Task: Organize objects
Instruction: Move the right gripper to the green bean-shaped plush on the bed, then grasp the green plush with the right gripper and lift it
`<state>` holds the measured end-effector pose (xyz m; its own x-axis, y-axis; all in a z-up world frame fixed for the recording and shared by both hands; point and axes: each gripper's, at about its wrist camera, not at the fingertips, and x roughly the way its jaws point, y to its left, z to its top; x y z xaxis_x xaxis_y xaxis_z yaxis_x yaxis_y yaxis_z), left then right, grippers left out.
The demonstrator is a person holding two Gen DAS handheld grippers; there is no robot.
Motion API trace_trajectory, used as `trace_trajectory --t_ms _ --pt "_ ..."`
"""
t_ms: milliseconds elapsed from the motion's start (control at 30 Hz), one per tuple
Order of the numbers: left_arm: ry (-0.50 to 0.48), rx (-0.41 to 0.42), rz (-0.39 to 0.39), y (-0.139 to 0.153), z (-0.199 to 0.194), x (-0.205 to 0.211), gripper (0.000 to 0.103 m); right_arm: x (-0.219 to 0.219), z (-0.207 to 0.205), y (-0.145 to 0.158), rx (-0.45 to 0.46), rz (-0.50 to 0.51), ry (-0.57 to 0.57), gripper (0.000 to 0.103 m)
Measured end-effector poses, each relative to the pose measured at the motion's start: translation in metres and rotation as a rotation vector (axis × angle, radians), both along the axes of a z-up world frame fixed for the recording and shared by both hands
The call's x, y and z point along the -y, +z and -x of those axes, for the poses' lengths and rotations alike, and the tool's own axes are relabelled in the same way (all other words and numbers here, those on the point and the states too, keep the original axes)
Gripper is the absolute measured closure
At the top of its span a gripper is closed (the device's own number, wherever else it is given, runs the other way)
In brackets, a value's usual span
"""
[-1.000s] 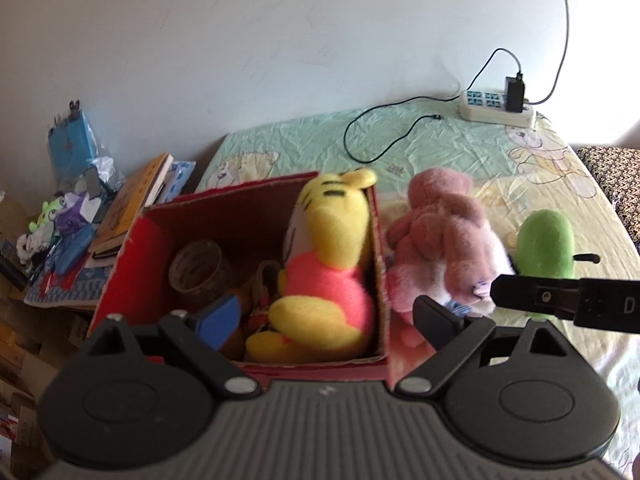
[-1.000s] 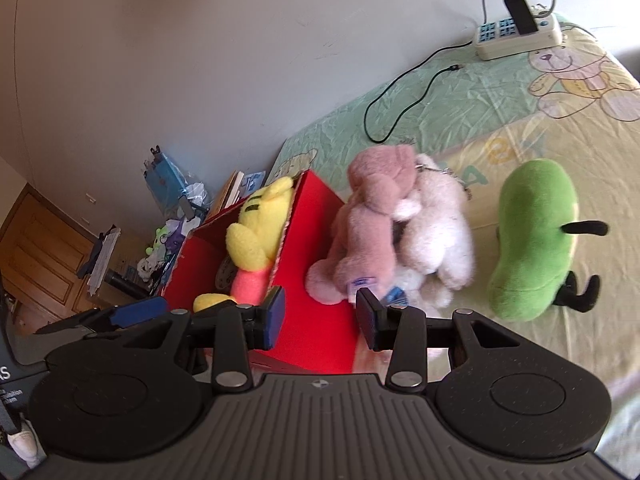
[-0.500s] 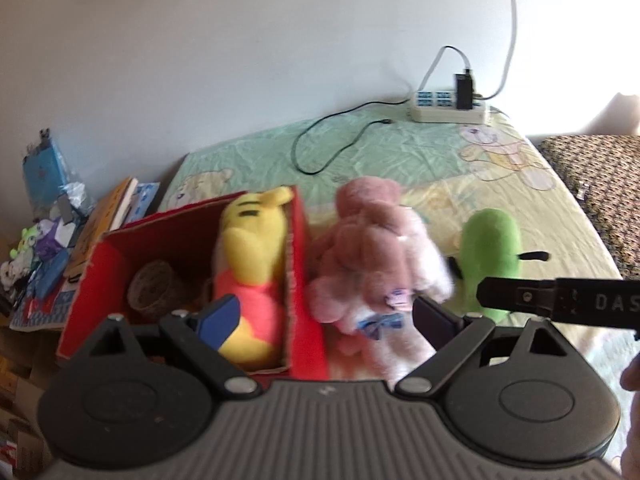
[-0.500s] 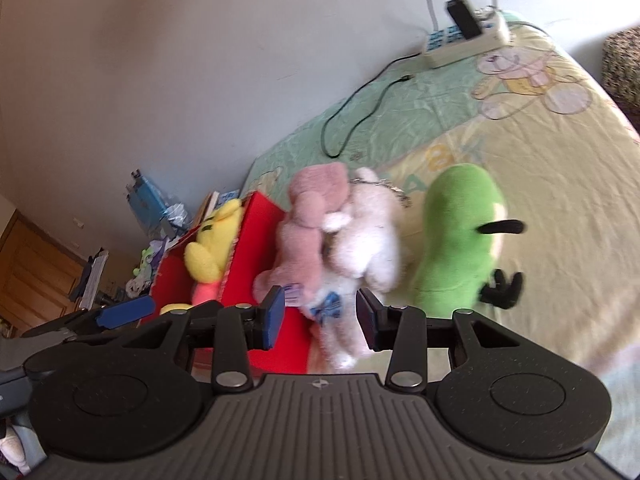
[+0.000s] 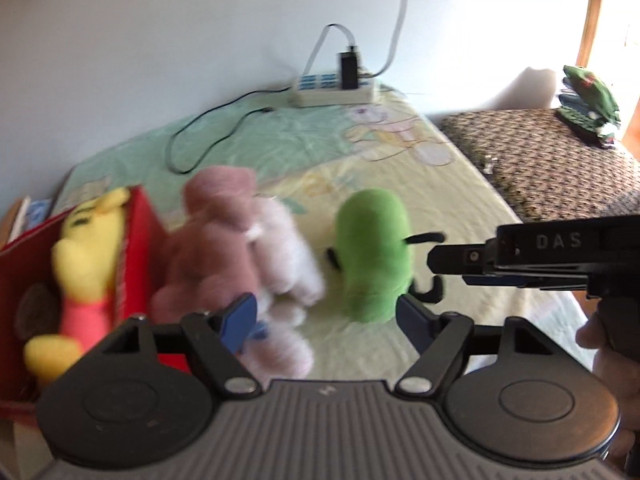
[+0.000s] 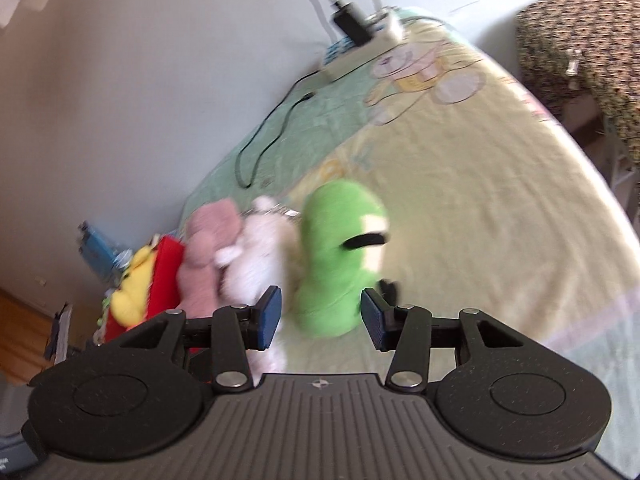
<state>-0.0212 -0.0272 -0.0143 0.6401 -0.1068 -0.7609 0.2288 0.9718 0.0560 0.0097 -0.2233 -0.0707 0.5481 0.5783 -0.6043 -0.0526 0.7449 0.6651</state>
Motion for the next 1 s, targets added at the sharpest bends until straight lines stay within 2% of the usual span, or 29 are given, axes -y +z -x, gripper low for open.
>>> trace_trajectory --t_ms 100,233,400,533,733,800,867,1000 --pt "-0.056 0.007 0.043 -0.004 -0.009 0.008 0.028 0.007 -0.007 -0.005 -0.016 0.004 -0.020 0.055" --pt "-0.118 -0.020 0.083 -0.014 -0.022 0.018 0.035 0.013 -0.019 -0.018 -0.048 0.000 -0.041 0.055" --pt "-0.172 -0.056 0.094 -0.031 -0.038 0.028 0.044 0.012 -0.034 -0.033 -0.092 -0.064 -0.035 0.055" --pt "-0.187 -0.098 0.102 -0.046 -0.053 0.028 0.050 0.006 -0.045 -0.040 -0.100 -0.062 -0.025 0.055" --pt "-0.194 -0.095 0.087 -0.057 -0.067 0.027 0.051 0.002 -0.060 -0.051 -0.109 -0.112 0.008 0.054" --pt "-0.194 -0.096 0.088 -0.059 -0.070 0.026 0.048 -0.001 -0.065 -0.055 -0.107 -0.138 0.022 0.053" --pt "-0.194 -0.100 0.086 -0.061 -0.072 0.024 0.043 -0.003 -0.070 -0.061 -0.122 -0.188 0.035 0.052" --pt "-0.190 -0.109 0.086 -0.063 -0.074 0.021 0.043 -0.004 -0.074 -0.071 -0.164 -0.276 0.045 0.054"
